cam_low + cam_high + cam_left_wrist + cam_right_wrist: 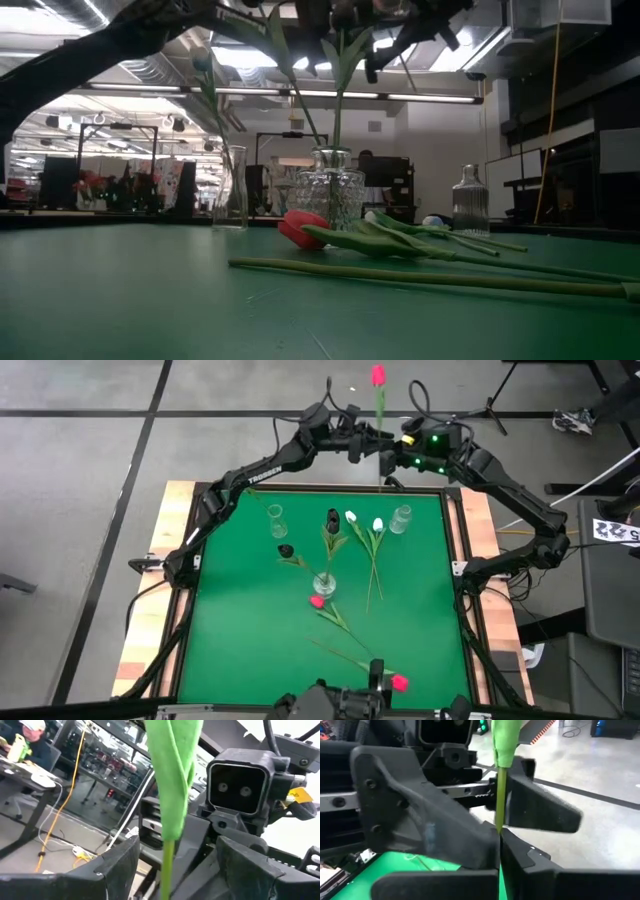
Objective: Sort flowers into vase by color
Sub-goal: Put the top pink tulip into the top right transparent vase
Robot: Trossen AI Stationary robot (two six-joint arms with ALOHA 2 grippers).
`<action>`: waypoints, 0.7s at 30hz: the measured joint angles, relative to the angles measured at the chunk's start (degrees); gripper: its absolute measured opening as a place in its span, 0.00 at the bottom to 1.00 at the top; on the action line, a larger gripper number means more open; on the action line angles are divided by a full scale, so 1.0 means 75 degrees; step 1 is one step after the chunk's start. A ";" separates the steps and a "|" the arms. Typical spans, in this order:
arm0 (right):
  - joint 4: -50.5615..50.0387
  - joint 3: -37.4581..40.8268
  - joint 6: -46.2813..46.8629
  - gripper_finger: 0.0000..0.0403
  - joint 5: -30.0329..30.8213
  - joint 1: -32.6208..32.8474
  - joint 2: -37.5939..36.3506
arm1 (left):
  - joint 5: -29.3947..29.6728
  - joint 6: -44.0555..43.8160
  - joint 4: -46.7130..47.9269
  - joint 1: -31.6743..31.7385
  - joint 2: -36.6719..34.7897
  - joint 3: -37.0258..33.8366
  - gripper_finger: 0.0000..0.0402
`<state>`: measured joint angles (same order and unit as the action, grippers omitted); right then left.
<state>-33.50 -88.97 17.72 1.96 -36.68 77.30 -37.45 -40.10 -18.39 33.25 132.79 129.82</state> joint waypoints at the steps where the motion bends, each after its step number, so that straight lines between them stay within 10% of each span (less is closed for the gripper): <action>1: -0.0029 0.0000 -0.0008 0.00 0.0005 -0.0002 0.0000 | 0.0000 -0.0018 0.0008 -0.0040 0.0000 0.0000 0.64; 10: -0.0239 0.0000 -0.0046 0.00 0.0139 -0.0008 -0.0026 | 0.0514 0.0247 0.0340 -0.0299 -0.0035 0.0017 0.62; 21: -0.0533 0.0003 -0.0214 0.01 0.0344 -0.0004 -0.0006 | 0.0659 0.0380 0.0617 -0.0308 -0.0029 0.0015 0.24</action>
<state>-37.50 -88.95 16.11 4.53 -36.71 77.25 -32.51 -37.26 -13.77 30.94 132.57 129.93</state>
